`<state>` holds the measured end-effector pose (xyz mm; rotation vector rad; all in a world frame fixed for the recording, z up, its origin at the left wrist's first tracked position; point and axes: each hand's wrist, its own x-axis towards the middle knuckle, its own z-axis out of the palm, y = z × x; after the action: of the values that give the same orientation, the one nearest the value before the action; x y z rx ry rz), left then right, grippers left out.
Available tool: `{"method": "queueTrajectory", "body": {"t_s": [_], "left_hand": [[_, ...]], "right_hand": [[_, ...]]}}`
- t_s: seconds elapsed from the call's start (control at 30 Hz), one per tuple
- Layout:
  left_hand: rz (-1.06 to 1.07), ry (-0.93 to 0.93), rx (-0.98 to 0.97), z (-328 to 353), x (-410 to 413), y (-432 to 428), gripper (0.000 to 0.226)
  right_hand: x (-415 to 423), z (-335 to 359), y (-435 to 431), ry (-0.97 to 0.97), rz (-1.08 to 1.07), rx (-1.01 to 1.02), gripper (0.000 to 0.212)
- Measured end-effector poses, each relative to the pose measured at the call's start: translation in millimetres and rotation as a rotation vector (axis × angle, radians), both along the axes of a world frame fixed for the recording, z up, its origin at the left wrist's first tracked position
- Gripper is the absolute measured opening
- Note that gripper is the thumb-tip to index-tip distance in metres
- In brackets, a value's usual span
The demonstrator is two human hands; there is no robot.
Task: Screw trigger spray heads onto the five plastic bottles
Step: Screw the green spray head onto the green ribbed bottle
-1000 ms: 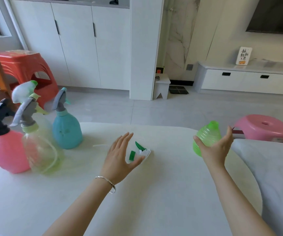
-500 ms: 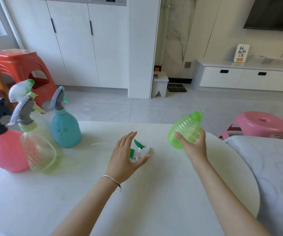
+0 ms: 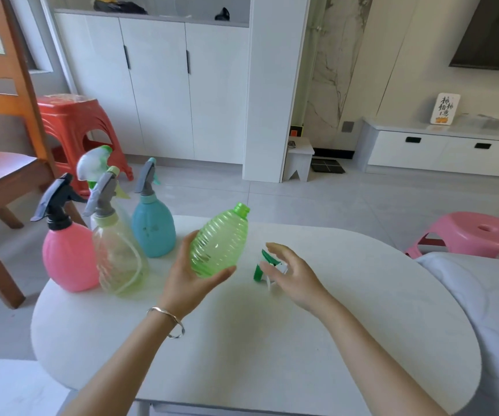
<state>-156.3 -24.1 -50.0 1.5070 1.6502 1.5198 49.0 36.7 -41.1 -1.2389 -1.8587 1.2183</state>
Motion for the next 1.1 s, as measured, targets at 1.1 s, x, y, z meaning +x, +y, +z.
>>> {"method": "queueTrajectory", "body": {"t_s": [1.1], "left_hand": [[0.092, 0.081, -0.15, -6.7, -40.8, -14.0, 0.086]], "right_hand": [[23.2, 10.0, 14.4, 0.63, -0.364, -0.37, 0.007]]}}
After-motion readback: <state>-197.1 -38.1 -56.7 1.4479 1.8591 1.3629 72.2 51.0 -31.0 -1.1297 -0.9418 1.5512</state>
